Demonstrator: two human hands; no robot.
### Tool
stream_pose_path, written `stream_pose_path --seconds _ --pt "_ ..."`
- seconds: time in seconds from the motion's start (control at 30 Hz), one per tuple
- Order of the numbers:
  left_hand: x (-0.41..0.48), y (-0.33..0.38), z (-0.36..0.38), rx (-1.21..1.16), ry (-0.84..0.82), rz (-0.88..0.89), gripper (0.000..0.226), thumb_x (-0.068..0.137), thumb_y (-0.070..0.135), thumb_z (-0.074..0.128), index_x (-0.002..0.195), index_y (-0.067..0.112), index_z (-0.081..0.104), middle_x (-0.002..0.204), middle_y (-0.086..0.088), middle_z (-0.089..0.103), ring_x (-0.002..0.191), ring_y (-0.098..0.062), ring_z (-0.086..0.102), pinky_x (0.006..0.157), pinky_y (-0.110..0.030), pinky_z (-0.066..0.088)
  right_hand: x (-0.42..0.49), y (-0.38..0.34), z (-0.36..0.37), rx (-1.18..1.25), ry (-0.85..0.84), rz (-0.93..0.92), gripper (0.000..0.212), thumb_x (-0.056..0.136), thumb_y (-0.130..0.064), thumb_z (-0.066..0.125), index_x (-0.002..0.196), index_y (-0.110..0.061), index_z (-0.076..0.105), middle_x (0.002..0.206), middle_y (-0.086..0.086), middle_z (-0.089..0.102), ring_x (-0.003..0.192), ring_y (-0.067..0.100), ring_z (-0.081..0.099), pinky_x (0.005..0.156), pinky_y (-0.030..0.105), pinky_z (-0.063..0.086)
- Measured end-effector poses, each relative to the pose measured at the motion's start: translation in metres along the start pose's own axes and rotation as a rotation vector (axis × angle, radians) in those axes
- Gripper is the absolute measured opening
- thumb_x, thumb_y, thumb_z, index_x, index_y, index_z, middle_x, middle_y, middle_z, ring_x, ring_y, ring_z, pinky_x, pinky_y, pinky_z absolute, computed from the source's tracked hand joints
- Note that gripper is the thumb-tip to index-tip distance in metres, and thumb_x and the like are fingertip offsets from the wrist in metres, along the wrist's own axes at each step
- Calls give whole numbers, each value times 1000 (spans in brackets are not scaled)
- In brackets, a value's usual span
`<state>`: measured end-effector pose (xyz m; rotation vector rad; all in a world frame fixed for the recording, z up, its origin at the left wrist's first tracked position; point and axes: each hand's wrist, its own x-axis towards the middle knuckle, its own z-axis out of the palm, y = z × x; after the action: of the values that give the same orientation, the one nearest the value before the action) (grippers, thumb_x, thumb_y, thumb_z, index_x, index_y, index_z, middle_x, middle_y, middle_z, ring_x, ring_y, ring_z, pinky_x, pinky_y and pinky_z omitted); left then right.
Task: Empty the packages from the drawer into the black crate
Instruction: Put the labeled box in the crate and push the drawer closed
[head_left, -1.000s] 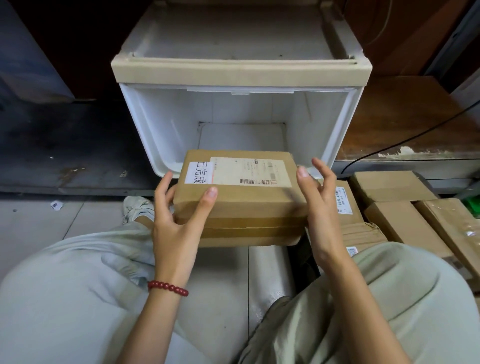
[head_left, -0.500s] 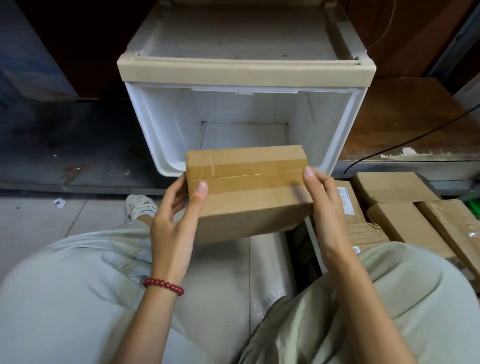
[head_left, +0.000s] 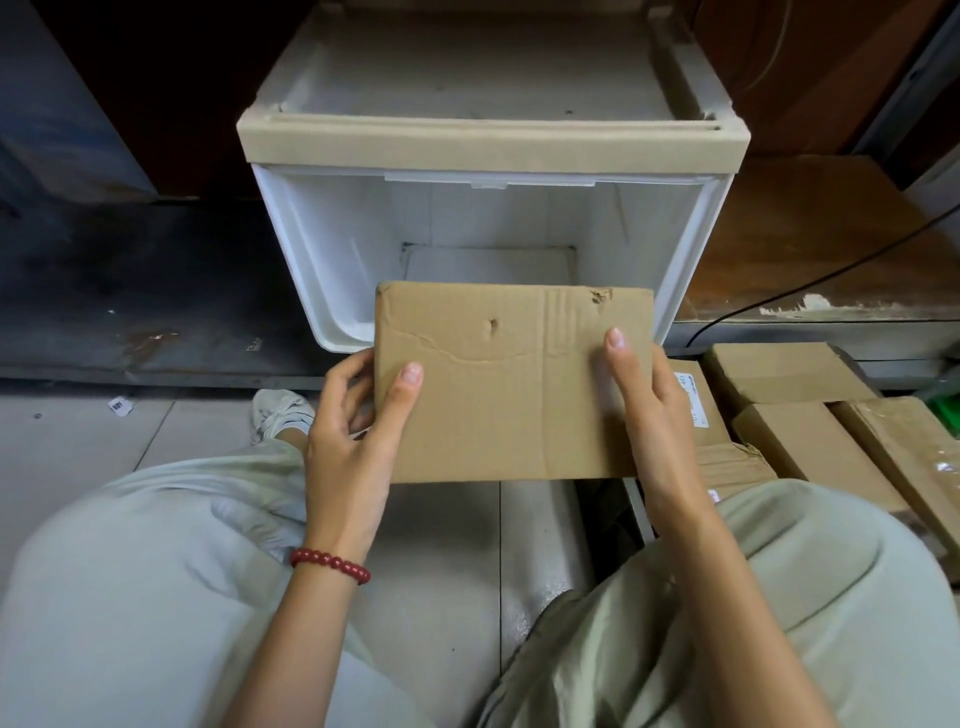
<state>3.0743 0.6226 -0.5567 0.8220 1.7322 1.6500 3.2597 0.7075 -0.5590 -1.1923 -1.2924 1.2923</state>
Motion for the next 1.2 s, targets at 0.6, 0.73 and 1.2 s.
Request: stream_pose_path --seconds 0.6,0.73,1.2 --pt "-11 36 41 196 -102 370 62 73 66 56 131 45 45 133 17 47 120 4 47 93 -22 44 -20 -28 -36 180 232 -177 57 80 -49 66 126 -20 48 121 -3 61 107 10 60 76 12 49" --pt "4 26 38 -4 -51 39 24 93 53 50 108 38 59 120 6 62 112 -17 58 97 -44 48 -35 -29 -41 -29 102 -341 60 75 -58 67 132 -46 50 132 -18 51 121 4 51 91 27 50" --pt "-28 95 156 257 -489 310 52 81 60 60 126 36 52 122 5 58 108 -12 57 92 -40 51 -48 -66 -171 -78 409 -271 50 90 -34 66 134 -34 43 124 -18 53 112 1 54 89 22 48"
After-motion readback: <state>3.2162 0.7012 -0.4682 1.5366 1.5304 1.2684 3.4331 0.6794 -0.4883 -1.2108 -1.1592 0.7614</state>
